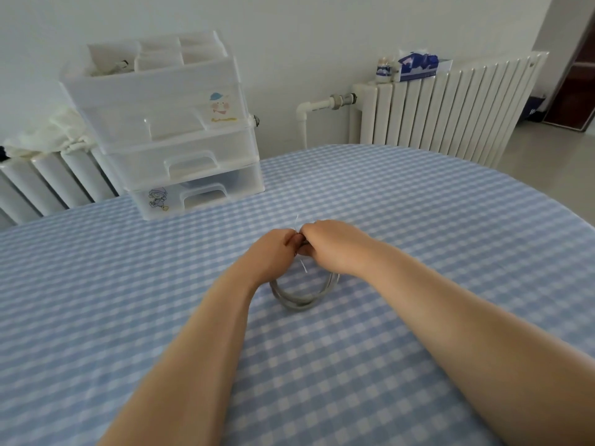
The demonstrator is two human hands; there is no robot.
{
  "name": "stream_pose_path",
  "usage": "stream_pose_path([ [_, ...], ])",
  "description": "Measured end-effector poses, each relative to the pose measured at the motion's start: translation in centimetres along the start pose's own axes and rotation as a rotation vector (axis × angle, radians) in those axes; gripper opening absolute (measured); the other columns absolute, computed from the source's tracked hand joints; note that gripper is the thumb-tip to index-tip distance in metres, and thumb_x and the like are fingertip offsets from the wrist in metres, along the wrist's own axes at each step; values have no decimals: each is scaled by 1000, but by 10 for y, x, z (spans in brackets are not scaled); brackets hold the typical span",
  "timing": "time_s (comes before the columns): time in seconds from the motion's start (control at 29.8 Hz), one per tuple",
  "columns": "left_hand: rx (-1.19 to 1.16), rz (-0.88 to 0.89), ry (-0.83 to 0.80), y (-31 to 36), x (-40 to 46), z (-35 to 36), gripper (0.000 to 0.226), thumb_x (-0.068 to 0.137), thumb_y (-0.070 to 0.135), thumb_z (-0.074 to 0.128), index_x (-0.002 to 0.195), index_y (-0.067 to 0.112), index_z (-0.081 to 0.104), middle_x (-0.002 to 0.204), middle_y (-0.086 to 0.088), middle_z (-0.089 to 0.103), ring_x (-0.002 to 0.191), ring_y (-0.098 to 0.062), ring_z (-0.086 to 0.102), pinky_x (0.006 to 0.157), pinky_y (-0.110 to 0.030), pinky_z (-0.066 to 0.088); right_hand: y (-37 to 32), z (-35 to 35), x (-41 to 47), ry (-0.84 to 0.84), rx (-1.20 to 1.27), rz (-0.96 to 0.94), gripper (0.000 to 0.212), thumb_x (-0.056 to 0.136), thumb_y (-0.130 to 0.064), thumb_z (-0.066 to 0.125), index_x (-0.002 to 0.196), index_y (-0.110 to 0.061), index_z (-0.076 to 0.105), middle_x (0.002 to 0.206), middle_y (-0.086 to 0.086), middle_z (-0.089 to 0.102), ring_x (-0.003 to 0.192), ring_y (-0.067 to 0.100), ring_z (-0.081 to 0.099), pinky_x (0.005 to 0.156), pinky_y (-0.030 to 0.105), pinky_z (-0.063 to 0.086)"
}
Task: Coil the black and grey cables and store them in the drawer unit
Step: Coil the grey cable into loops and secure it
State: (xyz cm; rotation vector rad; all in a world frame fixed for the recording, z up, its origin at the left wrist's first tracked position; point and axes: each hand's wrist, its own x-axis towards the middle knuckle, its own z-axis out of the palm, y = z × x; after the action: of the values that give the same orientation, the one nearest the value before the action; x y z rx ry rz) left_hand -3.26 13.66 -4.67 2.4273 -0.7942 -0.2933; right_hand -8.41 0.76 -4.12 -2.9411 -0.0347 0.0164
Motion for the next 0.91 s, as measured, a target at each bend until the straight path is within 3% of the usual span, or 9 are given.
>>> stream_pose_path([
  [0.1, 6, 1, 13, 1, 0, 3, 35, 101, 22, 36, 82, 9, 61, 95, -10, 69, 84, -26, 61, 77, -37, 47, 1, 2, 1, -17, -64, 29, 12, 99, -20, 48, 101, -12, 56, 84, 3, 58, 76, 19, 56, 63, 31, 41],
  [0.24, -85, -6, 2, 3, -2, 2, 38, 100, 24, 40, 70, 11, 60, 72, -4, 59, 60, -14, 49, 63, -27, 41, 1, 2, 0, -45, -150, 46, 9, 98, -16, 47, 106, -13, 50, 79, 0, 53, 73, 18, 52, 61, 31, 36],
  [0.4, -224, -87, -86, 0, -5, -6, 36, 101, 31, 43, 78, 12, 62, 68, 0, 60, 52, -11, 59, 61, -25, 49, -3, 3, -3, -13, -165, 23, 17, 99, -21, 45, 112, -11, 49, 77, -2, 48, 75, 19, 53, 62, 32, 39],
  [0.54, -338, -136, -51, 1, -6, -8, 30, 101, 29, 45, 92, 11, 68, 76, -4, 67, 55, -14, 62, 64, -28, 53, -4, 1, -2, 98, -217, 18, 17, 99, -27, 45, 108, -13, 50, 90, 2, 58, 73, 20, 50, 61, 33, 39],
  [0.64, -428, -163, -16, 4, -5, -10, 29, 101, 25, 45, 93, 11, 69, 83, -7, 67, 60, -15, 60, 72, -31, 56, -4, -1, -4, 225, -232, 10, 21, 100, -35, 42, 95, -15, 47, 78, -1, 52, 65, 19, 49, 54, 32, 34],
  [0.77, -562, -198, 25, 7, -5, -12, 33, 101, 23, 46, 95, 2, 70, 78, -8, 64, 67, -17, 59, 76, -32, 56, -3, -1, -5, 323, -221, 13, 25, 99, -36, 42, 85, -16, 41, 65, -5, 46, 51, 13, 40, 45, 28, 25],
  [0.91, -697, -241, 44, 9, -4, -14, 31, 101, 20, 47, 97, -2, 69, 81, -10, 65, 73, -17, 59, 82, -34, 55, -1, -1, -4, 401, -251, -7, 25, 99, -35, 45, 85, -16, 41, 72, -3, 55, 51, 15, 40, 43, 27, 20],
])
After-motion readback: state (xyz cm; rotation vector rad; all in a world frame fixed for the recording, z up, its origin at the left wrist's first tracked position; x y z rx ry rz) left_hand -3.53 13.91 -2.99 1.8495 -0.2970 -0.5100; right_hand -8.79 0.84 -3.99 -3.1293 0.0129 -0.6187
